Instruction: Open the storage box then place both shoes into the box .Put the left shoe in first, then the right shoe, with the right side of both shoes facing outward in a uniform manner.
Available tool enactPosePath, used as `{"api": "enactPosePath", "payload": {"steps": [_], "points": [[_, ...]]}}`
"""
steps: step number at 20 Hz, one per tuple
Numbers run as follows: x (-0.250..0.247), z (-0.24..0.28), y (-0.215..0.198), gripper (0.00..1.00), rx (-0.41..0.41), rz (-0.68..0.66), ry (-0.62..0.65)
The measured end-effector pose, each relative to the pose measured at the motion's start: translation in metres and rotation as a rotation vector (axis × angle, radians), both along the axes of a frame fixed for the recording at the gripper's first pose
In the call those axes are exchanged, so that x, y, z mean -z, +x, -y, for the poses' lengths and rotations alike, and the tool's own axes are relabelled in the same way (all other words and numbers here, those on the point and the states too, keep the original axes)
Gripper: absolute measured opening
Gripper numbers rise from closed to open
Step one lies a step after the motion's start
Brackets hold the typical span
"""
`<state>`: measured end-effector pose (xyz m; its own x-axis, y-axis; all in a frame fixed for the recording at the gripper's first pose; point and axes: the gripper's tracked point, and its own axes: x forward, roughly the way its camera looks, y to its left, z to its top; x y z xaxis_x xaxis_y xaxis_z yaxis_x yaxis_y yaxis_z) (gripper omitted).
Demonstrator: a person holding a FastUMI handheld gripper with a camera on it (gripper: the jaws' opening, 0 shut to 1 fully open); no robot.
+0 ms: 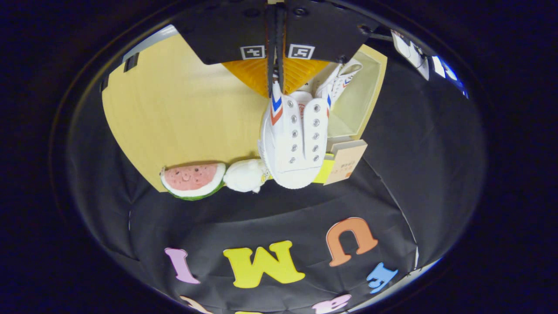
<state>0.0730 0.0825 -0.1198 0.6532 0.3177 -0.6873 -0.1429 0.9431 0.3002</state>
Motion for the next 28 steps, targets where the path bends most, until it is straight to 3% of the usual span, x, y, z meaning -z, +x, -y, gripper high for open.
{"api": "enactPosePath", "payload": {"steps": [6, 9, 13, 20, 25, 27, 28], "points": [[0.024, -0.079, -0.010, 0.06, -0.027, -0.107, -0.019], [0.045, -0.097, -0.009, 0.06, 0.010, -0.176, -0.030], [0.069, -0.107, -0.009, 0.06, 0.087, -0.253, -0.049], [0.083, -0.119, -0.009, 0.06, 0.078, -0.251, -0.159], [0.092, -0.122, -0.006, 0.07, 0.115, -0.255, -0.108], [0.086, -0.125, -0.002, 0.15, 0.105, -0.218, -0.083], [0.078, -0.124, 0.001, 0.27, 0.110, -0.183, -0.090]]}}
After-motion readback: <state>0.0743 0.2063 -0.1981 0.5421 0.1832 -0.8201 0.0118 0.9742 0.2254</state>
